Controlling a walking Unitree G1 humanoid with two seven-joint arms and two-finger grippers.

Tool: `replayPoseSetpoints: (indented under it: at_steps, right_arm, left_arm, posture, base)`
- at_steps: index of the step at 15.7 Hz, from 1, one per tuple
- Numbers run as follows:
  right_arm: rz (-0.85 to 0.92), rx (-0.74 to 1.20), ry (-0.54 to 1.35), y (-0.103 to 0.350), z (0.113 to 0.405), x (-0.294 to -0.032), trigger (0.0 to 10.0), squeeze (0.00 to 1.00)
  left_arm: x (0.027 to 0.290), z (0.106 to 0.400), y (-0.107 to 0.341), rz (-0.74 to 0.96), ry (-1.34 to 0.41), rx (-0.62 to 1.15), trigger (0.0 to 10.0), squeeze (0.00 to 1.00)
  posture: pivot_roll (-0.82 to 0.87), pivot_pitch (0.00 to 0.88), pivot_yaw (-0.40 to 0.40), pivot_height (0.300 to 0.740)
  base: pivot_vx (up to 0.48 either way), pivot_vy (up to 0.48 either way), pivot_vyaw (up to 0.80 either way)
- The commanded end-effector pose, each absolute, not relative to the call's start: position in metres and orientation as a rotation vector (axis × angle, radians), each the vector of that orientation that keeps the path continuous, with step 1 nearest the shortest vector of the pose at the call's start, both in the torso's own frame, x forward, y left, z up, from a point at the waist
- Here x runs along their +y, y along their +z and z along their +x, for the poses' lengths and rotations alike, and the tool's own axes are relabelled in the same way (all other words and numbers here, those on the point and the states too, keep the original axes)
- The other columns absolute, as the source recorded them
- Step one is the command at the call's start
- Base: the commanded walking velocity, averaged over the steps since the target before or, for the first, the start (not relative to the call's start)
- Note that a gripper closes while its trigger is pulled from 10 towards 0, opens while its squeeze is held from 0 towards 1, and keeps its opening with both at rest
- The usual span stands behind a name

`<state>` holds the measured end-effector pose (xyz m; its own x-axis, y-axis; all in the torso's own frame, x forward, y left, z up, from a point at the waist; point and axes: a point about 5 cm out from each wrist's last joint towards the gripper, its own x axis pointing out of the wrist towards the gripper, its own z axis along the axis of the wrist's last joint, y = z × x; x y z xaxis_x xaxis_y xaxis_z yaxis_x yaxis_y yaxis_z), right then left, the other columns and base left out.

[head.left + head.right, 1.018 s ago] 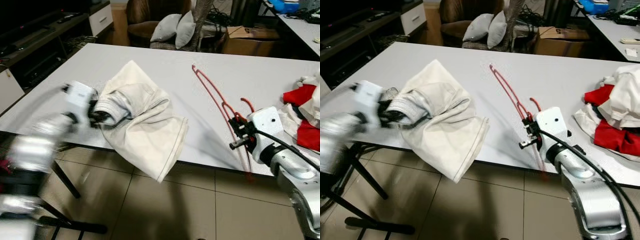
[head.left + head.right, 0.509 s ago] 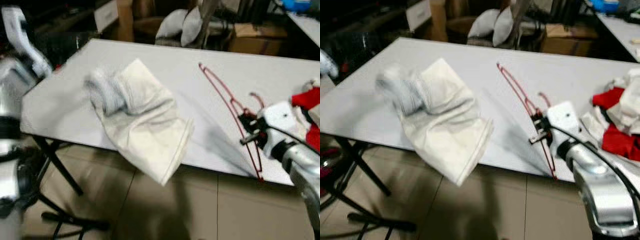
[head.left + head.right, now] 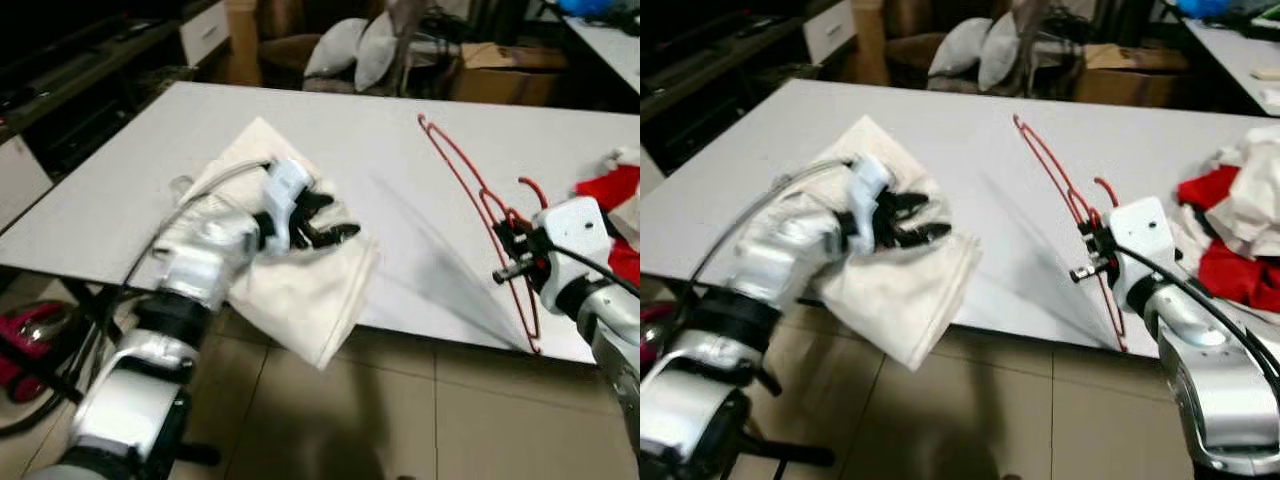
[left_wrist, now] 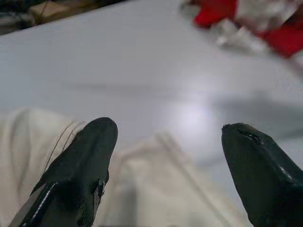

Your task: Hang hanger

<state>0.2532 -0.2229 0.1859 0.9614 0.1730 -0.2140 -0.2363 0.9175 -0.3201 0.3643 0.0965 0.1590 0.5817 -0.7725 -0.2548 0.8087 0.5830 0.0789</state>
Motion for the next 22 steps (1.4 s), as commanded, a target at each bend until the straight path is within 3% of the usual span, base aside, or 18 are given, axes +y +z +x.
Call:
replayPoseSetpoints:
  at_steps: [1, 3, 7, 13, 17, 18, 19, 22]
  right_arm:
    - [-0.361, 0.168, 0.211, 0.191, 0.252, -0.221, 10.0, 0.0]
    - [-0.364, 0.174, 0.223, 0.19, 0.252, -0.218, 10.0, 0.0]
    - [-0.37, 0.175, 0.237, 0.19, 0.252, -0.216, 10.0, 0.0]
    - [-0.381, 0.17, 0.24, 0.194, 0.255, -0.217, 10.0, 0.0]
    - [-0.328, 0.183, 0.237, 0.193, 0.254, -0.217, 10.0, 0.0]
    - [-0.28, 0.188, 0.204, 0.192, 0.253, -0.217, 10.0, 0.0]
    - [-0.27, 0.186, 0.191, 0.191, 0.253, -0.218, 10.0, 0.0]
    - [-0.197, 0.145, 0.077, 0.191, 0.25, -0.215, 10.0, 0.0]
  left_arm:
    - [0.1, 0.371, 0.156, 0.285, -0.849, 0.216, 10.0, 0.0]
    - [0.116, 0.376, 0.128, 0.412, -0.663, 0.367, 10.0, 0.0]
    - [0.158, 0.376, 0.101, 0.523, -0.387, 0.489, 10.0, 0.0]
    - [0.217, 0.386, 0.127, 0.546, 0.0, 0.37, 10.0, 0.0]
    - [0.194, 0.396, 0.148, 0.231, -0.131, 0.233, 10.0, 0.0]
    - [0.177, 0.399, 0.16, 0.067, -0.261, 0.148, 10.0, 0.0]
    - [0.172, 0.4, 0.164, 0.051, -0.292, 0.123, 10.0, 1.0]
    - [0.153, 0.394, 0.18, -0.021, -0.446, 0.005, 10.0, 1.0]
  posture:
    - [-0.13, 0.0, 0.078, 0.74]
    - [-0.13, 0.0, 0.075, 0.74]
    - [-0.13, 0.0, 0.069, 0.74]
    - [-0.13, 0.0, 0.054, 0.74]
    - [-0.13, 0.0, 0.055, 0.74]
    - [-0.13, 0.0, 0.06, 0.74]
    - [-0.13, 0.0, 0.06, 0.74]
    - [-0.14, 0.0, 0.085, 0.74]
  base:
    - [0.0, 0.0, 0.0]
    - [0.0, 0.0, 0.0]
    - [0.0, 0.0, 0.0]
    - [0.0, 0.0, 0.0]
    - [0.0, 0.0, 0.0]
    - [0.0, 0.0, 0.0]
    - [0.0, 0.0, 0.0]
    - [0.0, 0.0, 0.0]
